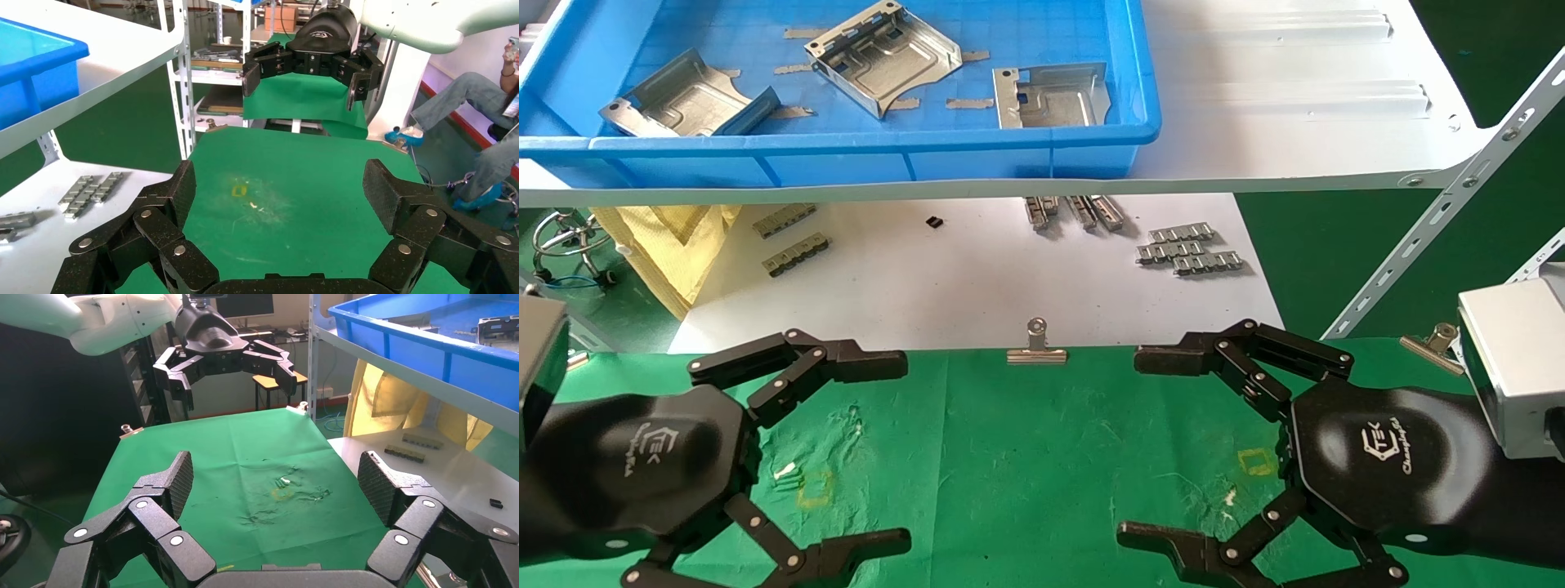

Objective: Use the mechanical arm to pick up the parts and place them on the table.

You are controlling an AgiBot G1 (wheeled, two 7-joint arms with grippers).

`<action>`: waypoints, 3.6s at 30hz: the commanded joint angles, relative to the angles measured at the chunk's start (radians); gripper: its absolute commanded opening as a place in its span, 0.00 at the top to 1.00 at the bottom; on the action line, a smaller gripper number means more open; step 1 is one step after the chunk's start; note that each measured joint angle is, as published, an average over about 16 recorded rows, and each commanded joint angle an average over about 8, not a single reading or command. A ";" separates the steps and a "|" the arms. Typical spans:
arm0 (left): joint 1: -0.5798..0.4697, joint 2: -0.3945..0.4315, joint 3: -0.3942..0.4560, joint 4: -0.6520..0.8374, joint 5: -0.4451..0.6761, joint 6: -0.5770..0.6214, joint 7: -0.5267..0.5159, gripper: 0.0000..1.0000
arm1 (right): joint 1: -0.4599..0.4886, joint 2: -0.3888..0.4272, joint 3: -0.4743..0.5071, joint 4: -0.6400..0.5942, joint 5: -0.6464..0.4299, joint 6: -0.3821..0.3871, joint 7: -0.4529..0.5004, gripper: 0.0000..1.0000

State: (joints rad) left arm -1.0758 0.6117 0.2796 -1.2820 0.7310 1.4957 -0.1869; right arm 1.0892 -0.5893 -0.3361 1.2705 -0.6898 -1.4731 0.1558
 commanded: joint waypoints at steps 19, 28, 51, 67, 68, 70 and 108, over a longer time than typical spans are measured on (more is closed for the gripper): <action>0.000 0.000 0.000 0.000 0.000 0.000 0.000 0.00 | 0.000 0.000 0.000 0.000 0.000 0.000 0.000 1.00; 0.000 0.000 0.000 0.000 0.000 0.000 0.000 0.00 | 0.000 0.000 0.000 0.000 0.000 0.000 0.000 1.00; 0.000 0.000 0.000 0.000 0.000 0.000 0.000 0.00 | 0.000 0.000 0.000 0.000 0.000 0.000 0.000 1.00; 0.000 0.000 0.000 0.000 0.000 0.000 0.000 0.00 | 0.000 0.000 0.000 0.000 0.000 0.000 0.000 1.00; 0.000 0.000 0.000 0.000 0.000 0.000 0.000 0.00 | 0.000 0.000 0.000 0.000 0.000 0.000 0.000 1.00; 0.000 0.000 0.000 0.000 0.000 0.000 0.000 0.00 | 0.000 0.000 0.000 0.000 0.000 0.000 0.000 1.00; -0.961 0.546 0.268 0.988 0.686 -0.481 0.101 0.00 | 0.000 0.000 -0.001 0.000 0.000 0.000 0.000 0.00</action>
State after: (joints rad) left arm -2.0210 1.1465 0.5479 -0.3158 1.4063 1.0474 -0.0954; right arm 1.0895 -0.5892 -0.3367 1.2701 -0.6895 -1.4732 0.1554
